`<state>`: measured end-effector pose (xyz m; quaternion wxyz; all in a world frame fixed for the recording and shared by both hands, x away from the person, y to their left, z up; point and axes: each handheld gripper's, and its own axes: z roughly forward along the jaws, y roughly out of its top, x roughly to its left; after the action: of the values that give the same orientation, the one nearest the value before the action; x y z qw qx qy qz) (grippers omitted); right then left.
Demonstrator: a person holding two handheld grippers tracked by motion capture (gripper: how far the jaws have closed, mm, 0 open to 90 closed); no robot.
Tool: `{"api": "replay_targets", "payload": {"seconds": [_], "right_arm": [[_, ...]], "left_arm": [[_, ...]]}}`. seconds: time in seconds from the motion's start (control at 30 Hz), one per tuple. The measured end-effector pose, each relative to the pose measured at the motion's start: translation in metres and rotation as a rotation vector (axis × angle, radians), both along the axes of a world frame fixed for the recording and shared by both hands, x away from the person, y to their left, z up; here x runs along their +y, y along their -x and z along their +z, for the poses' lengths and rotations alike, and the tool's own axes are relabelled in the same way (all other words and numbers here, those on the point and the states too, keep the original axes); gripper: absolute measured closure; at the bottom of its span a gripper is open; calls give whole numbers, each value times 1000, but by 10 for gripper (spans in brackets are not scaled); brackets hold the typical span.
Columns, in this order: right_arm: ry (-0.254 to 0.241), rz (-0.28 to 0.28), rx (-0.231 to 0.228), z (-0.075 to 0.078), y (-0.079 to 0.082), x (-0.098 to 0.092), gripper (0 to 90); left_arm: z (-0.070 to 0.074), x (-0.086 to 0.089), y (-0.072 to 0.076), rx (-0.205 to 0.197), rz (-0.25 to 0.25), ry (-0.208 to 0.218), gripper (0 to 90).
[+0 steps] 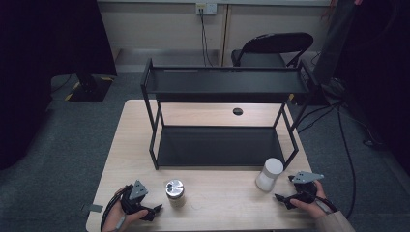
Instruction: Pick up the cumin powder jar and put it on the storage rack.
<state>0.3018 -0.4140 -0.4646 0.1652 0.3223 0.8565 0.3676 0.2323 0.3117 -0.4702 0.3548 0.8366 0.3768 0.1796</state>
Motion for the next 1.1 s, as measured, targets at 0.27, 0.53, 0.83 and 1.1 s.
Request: {"api": "replay_targets", "payload": {"seconds": [0.27, 0.53, 0.83, 1.1], "right_arm": [[0, -1, -1, 0, 0, 0, 0], [0, -1, -1, 0, 0, 0, 0], [0, -1, -1, 0, 0, 0, 0], [-1, -1, -1, 0, 0, 0, 0]], "left_arm": [[1, -2, 0, 7, 13, 3, 0], [2, -4, 0, 13, 17, -4, 0], [5, -2, -1, 18, -8, 4, 12], [12, -4, -1, 7, -65, 16, 10]]}}
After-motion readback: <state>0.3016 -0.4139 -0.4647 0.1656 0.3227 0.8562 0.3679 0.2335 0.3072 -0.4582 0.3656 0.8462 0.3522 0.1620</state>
